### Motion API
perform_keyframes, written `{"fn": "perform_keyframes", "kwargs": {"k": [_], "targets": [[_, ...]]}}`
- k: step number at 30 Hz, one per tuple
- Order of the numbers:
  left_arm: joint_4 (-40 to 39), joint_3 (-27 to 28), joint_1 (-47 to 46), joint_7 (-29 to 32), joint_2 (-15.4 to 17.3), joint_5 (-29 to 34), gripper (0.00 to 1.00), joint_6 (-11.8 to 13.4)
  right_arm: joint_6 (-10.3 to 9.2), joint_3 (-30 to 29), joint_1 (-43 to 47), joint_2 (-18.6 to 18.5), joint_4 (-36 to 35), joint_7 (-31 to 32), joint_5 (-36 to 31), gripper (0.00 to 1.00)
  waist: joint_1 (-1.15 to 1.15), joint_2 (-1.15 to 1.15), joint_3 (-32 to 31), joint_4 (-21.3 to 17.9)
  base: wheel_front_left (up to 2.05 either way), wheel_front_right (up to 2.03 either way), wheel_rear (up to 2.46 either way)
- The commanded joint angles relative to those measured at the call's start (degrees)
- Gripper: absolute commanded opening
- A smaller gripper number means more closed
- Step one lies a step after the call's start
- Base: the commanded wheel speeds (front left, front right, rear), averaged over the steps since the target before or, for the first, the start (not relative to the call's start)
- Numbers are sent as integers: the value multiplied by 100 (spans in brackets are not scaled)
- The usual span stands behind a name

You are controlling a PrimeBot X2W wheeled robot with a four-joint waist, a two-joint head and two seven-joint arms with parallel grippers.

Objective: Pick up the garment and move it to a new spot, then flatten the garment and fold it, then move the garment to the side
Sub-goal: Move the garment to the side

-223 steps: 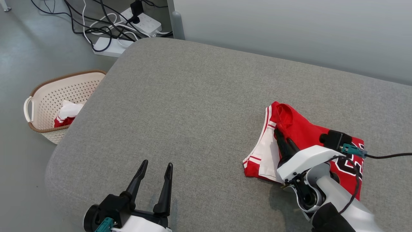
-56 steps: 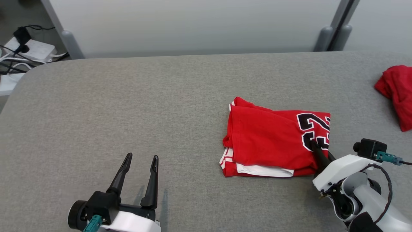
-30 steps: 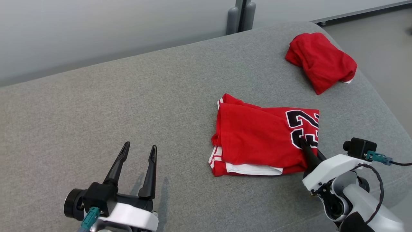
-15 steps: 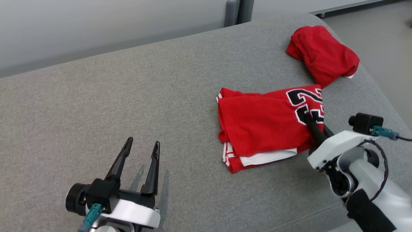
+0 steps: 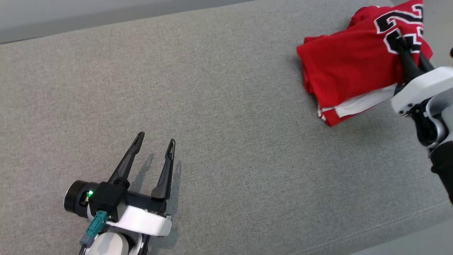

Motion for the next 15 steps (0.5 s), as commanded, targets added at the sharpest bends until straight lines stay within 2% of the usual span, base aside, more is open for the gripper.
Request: {"fn": "perform_keyframes", "kwargs": {"k": [1,15], "targets": [[-263,114,-338,11,60,70,100,-36,9,-145,-215,-181,1,-82,-233,0,0,0,244,100,0,0,0],[-767,-194,-786,333,237,361,100,-79,9,-814,-1074,-611,800,-83,-1338,0,0,0,923,363,0,0,0]]}}
